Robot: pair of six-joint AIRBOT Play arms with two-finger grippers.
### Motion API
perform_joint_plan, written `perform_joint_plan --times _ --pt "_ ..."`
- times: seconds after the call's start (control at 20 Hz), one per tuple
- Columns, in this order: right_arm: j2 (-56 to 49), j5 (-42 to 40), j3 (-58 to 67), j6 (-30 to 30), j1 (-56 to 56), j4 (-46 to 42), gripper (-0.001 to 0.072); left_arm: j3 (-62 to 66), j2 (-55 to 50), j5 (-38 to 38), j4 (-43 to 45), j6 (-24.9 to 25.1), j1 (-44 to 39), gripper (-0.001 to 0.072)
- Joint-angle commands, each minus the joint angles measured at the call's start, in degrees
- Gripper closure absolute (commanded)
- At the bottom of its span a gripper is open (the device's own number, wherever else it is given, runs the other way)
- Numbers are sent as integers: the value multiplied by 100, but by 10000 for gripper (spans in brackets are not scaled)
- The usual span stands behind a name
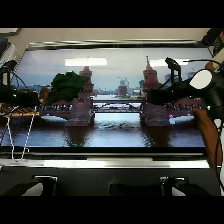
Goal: Fold the clothes and pants, and hang the long-sleeved shirts on hangers.
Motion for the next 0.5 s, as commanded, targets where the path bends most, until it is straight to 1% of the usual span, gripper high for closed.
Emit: perform_joint_plan --times 0.0,0.05,0.1,0.15,0.3,0.35,0.45 --pt "4 -2 4 4 4 -9 681 -2 -68 354 7 -229 0 543" --pt "4 -39 4 7 4 20 681 -4 -114 555 7 -466 -2 340" --pt "4 -105 4 4 4 28 681 -2 -192 879 4 -778 -2 21" --pt "4 -184 4 7 4 28 681 -2 -293 1309 4 -986 -2 -13" --pt "4 -389 4 7 4 44 680 74 -944 2942 -22 -999 -2 -13" --pt "4 -387 4 4 4 31 680 162 -1287 3309 -22 -997 -2 -13" --pt "4 -422 4 7 4 31 680 463 -2151 3797 -61 -988 -4 -13"
